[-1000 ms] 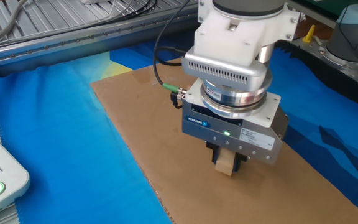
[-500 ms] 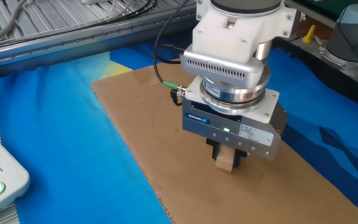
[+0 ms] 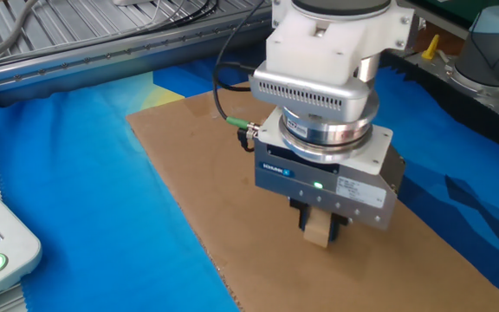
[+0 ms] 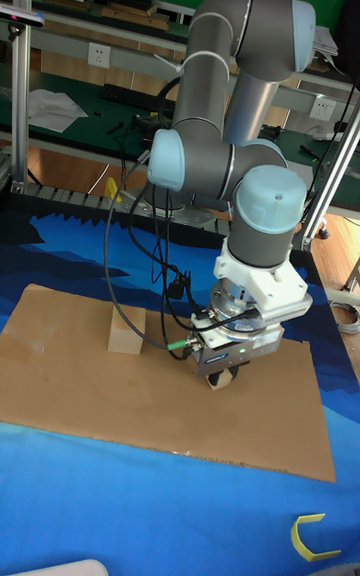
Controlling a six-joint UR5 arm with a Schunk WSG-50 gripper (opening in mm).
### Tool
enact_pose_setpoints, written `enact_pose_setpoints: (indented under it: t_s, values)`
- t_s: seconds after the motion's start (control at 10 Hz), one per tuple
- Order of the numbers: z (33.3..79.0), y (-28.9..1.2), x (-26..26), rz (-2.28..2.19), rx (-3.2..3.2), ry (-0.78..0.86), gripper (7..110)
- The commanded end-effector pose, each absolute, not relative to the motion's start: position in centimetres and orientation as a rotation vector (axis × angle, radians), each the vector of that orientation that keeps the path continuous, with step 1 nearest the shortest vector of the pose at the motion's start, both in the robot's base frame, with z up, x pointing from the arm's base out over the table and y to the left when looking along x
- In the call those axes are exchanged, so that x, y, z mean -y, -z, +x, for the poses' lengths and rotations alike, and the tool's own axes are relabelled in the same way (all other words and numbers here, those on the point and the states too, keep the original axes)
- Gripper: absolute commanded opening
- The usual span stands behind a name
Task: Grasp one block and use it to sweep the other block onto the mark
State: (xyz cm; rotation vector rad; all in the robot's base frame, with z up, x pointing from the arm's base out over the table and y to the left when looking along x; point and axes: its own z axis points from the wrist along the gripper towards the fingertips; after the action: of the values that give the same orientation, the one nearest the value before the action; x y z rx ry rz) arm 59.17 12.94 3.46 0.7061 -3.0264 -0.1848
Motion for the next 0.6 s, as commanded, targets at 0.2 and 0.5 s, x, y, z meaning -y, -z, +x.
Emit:
enact_pose_setpoints:
  t_s: [0.2,0.5]
  values:
    - [62.4,-4.0,-18.2,0.338,3.142,0.325,7]
    - [64.9,-3.3,-18.5,0.122,3.224,0.199,7]
